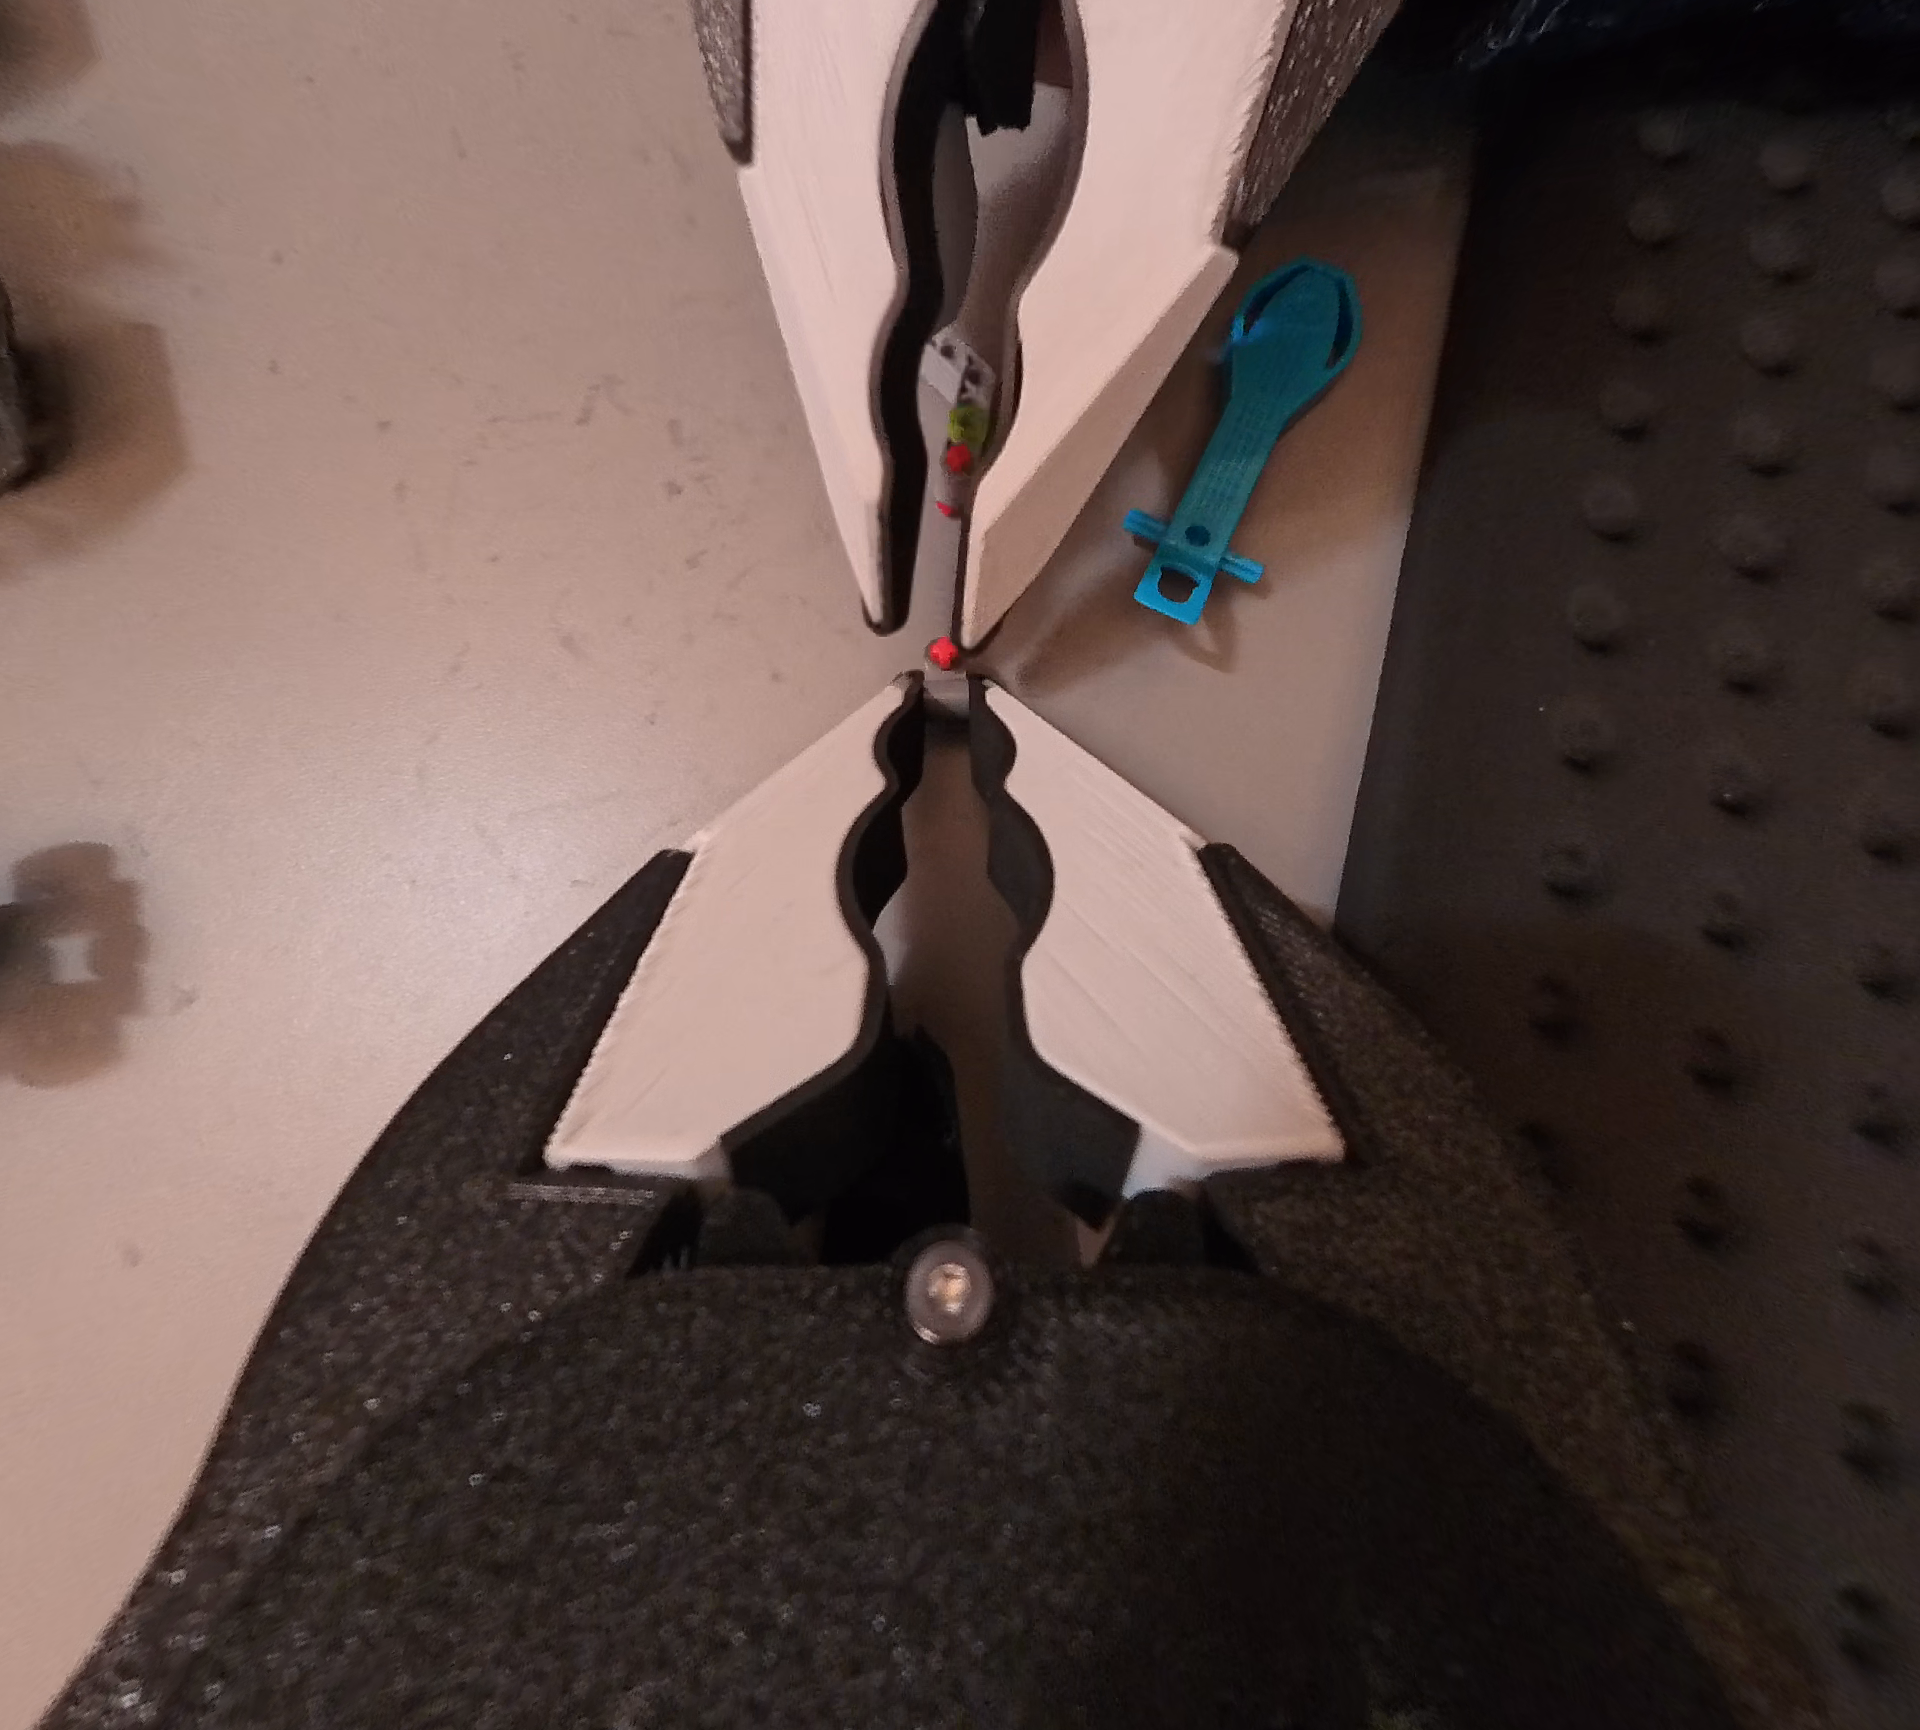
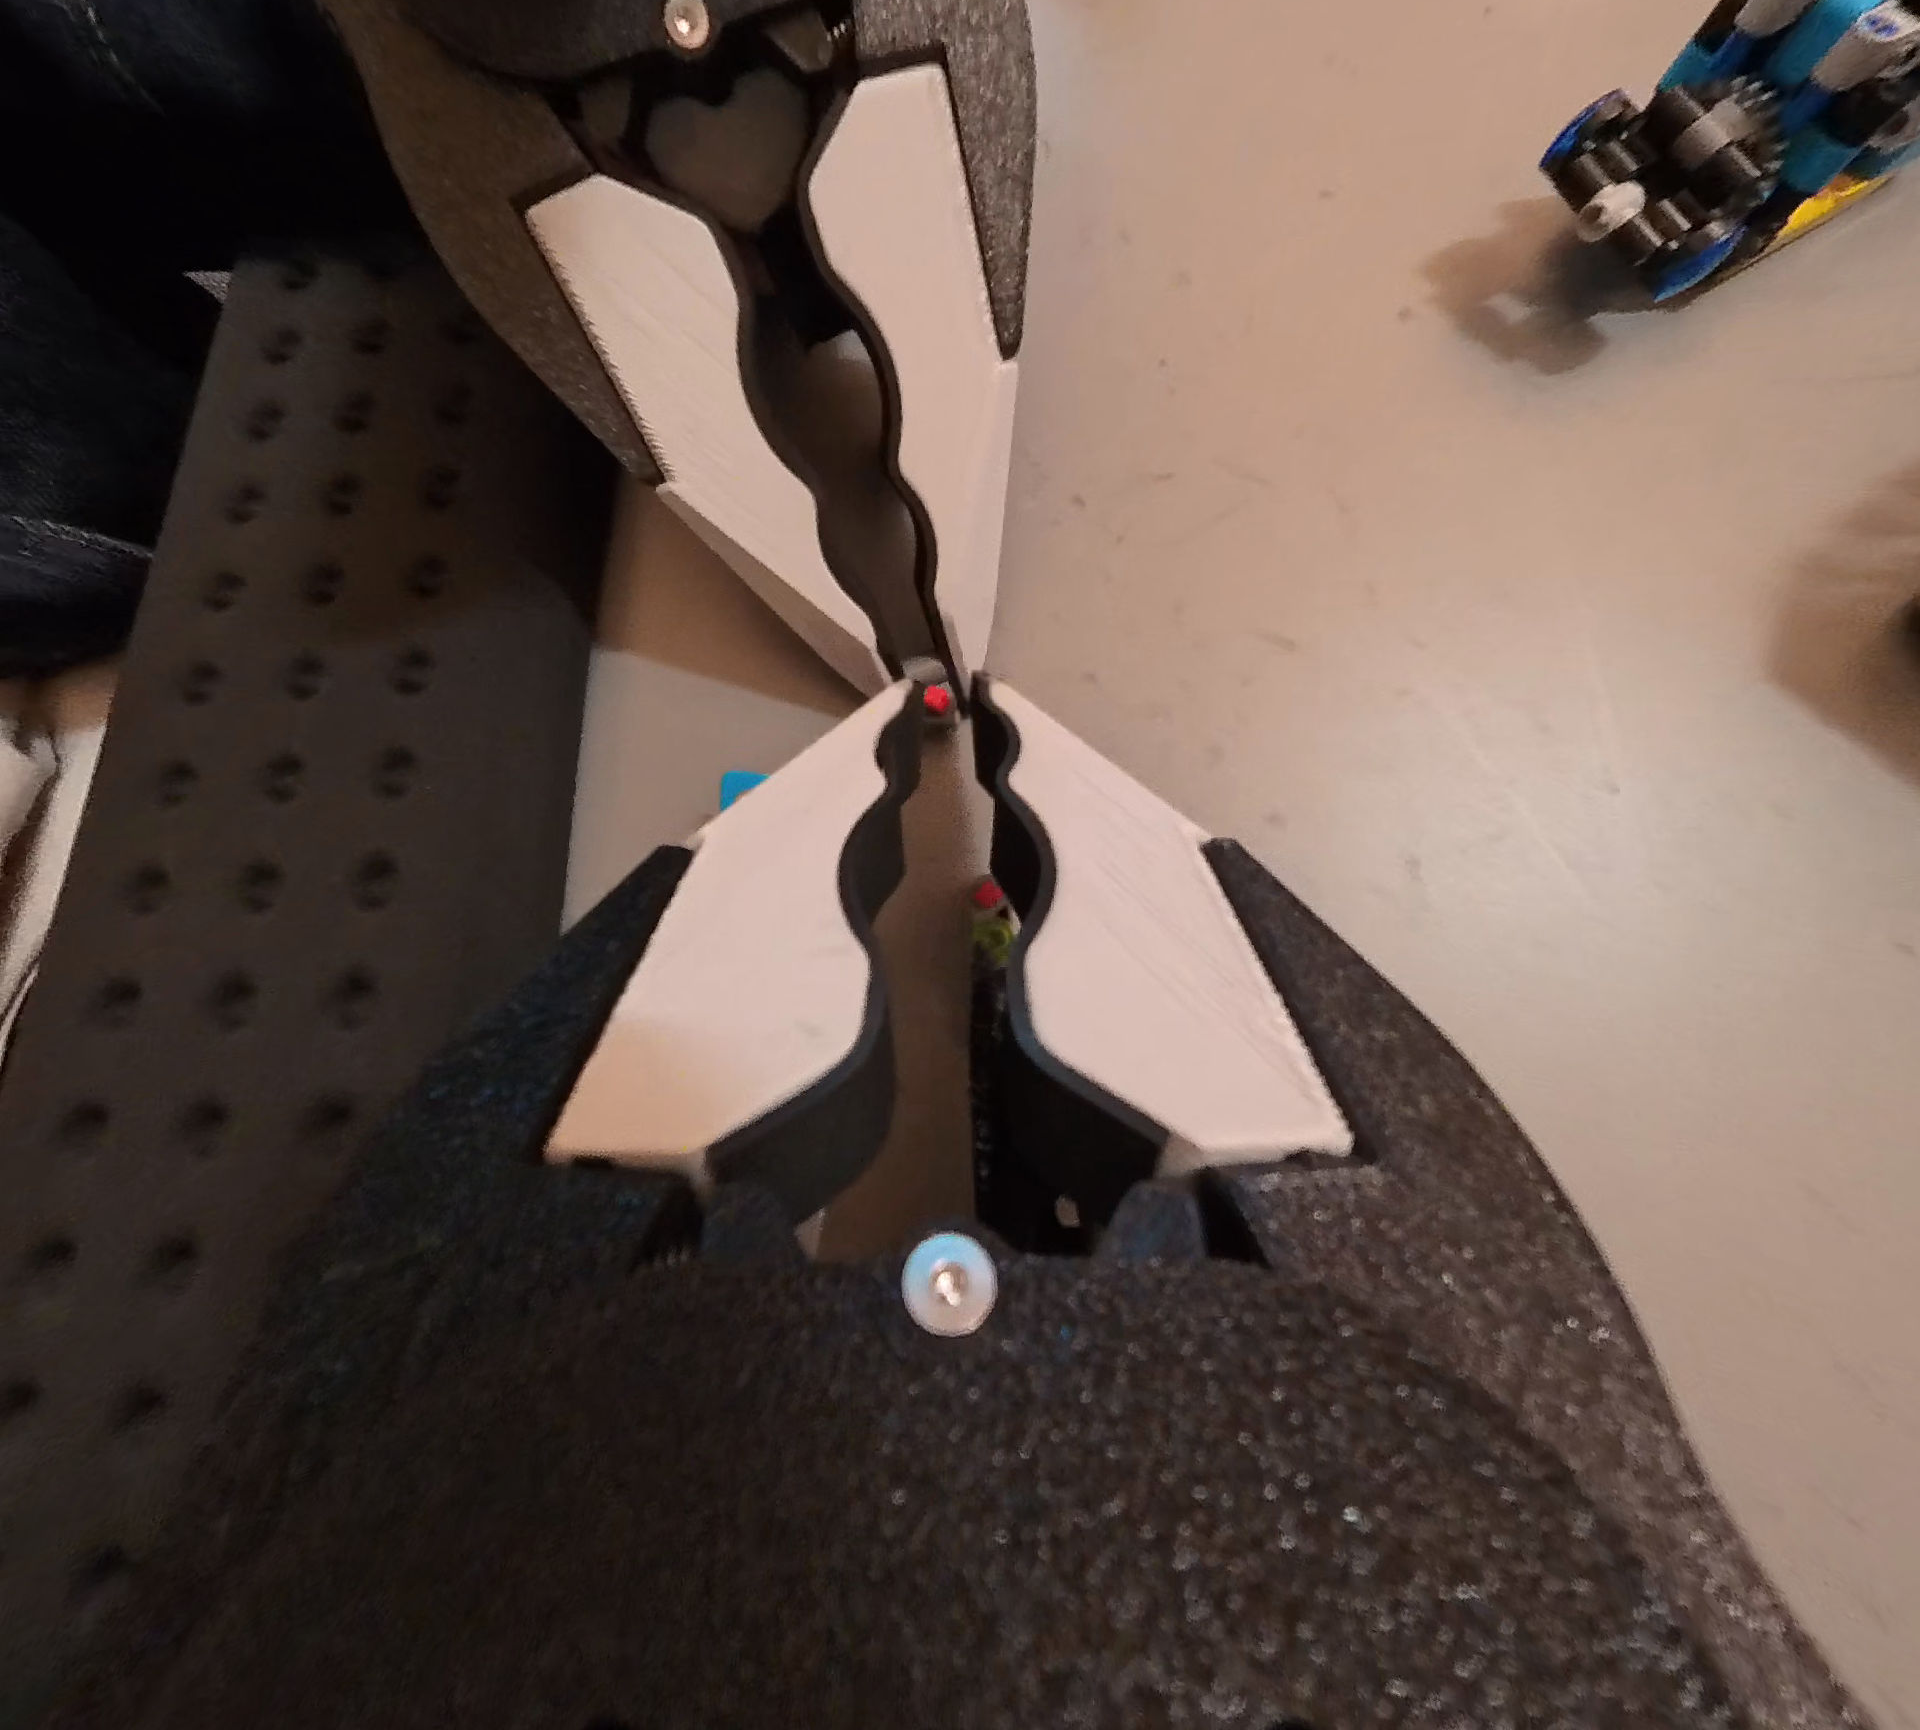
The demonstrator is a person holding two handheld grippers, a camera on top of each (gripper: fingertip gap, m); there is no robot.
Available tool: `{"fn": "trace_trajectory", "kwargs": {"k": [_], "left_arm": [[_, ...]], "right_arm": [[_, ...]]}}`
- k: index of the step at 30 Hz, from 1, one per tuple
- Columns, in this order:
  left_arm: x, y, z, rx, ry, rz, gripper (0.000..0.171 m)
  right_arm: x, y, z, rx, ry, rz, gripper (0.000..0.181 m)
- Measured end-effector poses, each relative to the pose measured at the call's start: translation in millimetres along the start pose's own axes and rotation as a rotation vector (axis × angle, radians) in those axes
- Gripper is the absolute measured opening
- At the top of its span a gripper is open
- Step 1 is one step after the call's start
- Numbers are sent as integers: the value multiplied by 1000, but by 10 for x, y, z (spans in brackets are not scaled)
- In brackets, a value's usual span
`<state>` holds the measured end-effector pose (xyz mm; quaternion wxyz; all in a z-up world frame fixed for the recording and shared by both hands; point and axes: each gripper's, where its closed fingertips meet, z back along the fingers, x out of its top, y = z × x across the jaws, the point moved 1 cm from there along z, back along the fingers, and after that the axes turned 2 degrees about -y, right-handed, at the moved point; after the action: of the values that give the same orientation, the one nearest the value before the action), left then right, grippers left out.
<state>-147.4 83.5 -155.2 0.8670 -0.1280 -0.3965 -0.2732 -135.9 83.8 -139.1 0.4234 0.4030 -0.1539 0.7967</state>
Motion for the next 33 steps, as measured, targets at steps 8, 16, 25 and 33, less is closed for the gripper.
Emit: {"fn": "trace_trajectory", "kwargs": {"k": [8, 16, 25, 33], "left_arm": [[0, 0, 2, 5, 0, -5, 8], [0, 1, 2, 2, 0, -2, 7], [0, 1, 1, 0, 0, 0, 7], [0, 1, 2, -1, 1, 2, 7]], "right_arm": [[-86, 19, -60, 13, 46, 5, 5], [-67, 18, -51, 4, 34, 41, 5], [-62, 18, -45, -4, 29, 73, 4], [-47, 22, -51, -6, 19, 106, 4]]}}
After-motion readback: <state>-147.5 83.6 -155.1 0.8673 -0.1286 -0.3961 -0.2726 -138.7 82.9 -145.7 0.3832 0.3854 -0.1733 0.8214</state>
